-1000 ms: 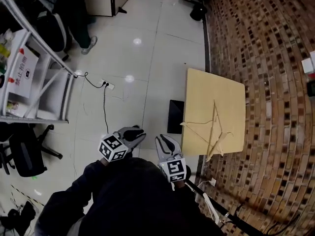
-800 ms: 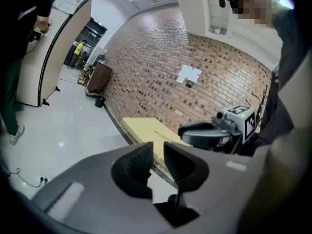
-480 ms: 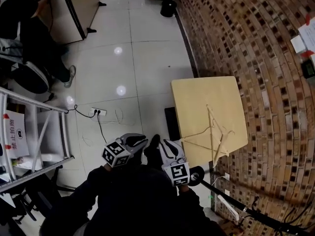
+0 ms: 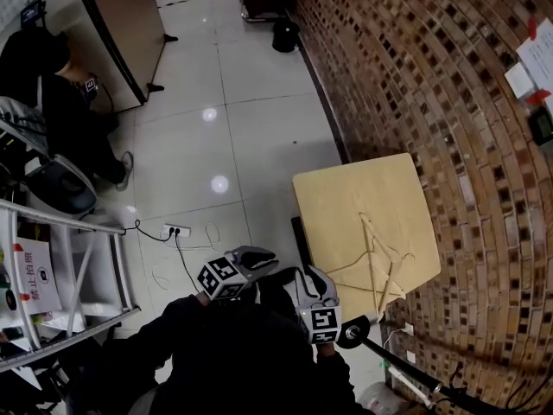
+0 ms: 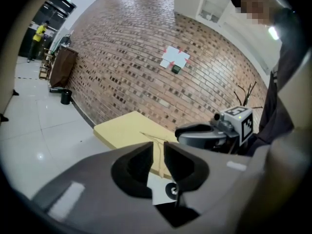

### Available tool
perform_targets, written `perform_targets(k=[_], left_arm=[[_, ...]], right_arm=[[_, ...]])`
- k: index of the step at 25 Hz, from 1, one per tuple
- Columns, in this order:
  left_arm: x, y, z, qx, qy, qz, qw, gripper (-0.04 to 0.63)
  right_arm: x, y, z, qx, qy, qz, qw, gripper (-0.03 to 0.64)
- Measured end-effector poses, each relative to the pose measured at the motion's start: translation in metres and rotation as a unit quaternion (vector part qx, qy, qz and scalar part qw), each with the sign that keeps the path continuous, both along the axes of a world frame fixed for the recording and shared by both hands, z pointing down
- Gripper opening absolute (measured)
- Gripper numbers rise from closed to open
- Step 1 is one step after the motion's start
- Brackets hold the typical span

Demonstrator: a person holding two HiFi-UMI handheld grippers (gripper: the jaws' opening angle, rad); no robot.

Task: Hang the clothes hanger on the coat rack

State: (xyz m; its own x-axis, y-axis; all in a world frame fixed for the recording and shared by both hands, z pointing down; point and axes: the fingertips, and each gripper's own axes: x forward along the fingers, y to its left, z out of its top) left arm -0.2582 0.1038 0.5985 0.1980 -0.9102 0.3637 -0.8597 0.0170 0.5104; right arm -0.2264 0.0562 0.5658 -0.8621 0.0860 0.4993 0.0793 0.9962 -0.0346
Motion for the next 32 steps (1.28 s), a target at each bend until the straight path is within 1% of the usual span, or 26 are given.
perform_targets(k=[2, 6, 9, 11, 12, 13, 15, 17, 21, 24, 26, 29, 32], left_arm=[[-0.006, -0.013, 0.0, 0.002, -0.001, 0.017, 0.9999, 0.071], [-0.022, -0.038, -0.007, -0.003, -0.013, 0.043, 0.999, 0.072], [-0.018, -0.068, -0.01, -0.012, -0.013, 0.081, 0.9965, 0.074], [-0.01, -0.094, -0.009, -0.019, -0.01, 0.116, 0.9931, 0.091], [-0.006, -0.109, -0.008, -0.023, -0.011, 0.132, 0.991, 0.125], [-0.002, -0.123, -0.006, -0.026, -0.012, 0.146, 0.9888, 0.14], [0.006, -0.149, -0.004, -0.032, -0.016, 0.177, 0.9835, 0.144], [0.015, -0.173, -0.004, -0.034, -0.021, 0.217, 0.9754, 0.147], [0.04, -0.226, -0.001, -0.038, -0.034, 0.299, 0.9529, 0.161], [0.055, -0.263, 0.01, -0.049, -0.047, 0.355, 0.9323, 0.17], [0.063, -0.286, 0.024, -0.06, -0.063, 0.397, 0.9137, 0.179], [0.076, -0.316, 0.045, -0.073, -0.095, 0.462, 0.8786, 0.207], [0.084, -0.34, 0.068, -0.082, -0.121, 0.51, 0.8476, 0.213]], right_arm=[[-0.002, -0.013, 0.0, 0.0, 0.002, 0.021, 1.0, 0.077], [-0.006, -0.046, 0.008, -0.006, 0.018, 0.057, 0.998, 0.081], [0.006, -0.08, 0.01, -0.016, 0.025, 0.105, 0.994, 0.087], [0.018, -0.11, 0.016, -0.026, 0.027, 0.141, 0.989, 0.089], [0.025, -0.125, 0.019, -0.03, 0.027, 0.157, 0.987, 0.089], [0.031, -0.139, 0.021, -0.032, 0.027, 0.172, 0.984, 0.091], [0.045, -0.161, 0.025, -0.036, 0.027, 0.201, 0.978, 0.091], [0.06, -0.176, 0.029, -0.04, 0.029, 0.235, 0.971, 0.092], [0.102, -0.209, 0.039, -0.04, 0.045, 0.309, 0.949, 0.095], [0.14, -0.229, 0.048, -0.04, 0.058, 0.372, 0.926, 0.098], [0.166, -0.236, 0.051, -0.042, 0.065, 0.416, 0.906, 0.098], [0.199, -0.232, 0.051, -0.047, 0.081, 0.481, 0.872, 0.098], [0.217, -0.219, 0.048, -0.051, 0.094, 0.533, 0.839, 0.098]])
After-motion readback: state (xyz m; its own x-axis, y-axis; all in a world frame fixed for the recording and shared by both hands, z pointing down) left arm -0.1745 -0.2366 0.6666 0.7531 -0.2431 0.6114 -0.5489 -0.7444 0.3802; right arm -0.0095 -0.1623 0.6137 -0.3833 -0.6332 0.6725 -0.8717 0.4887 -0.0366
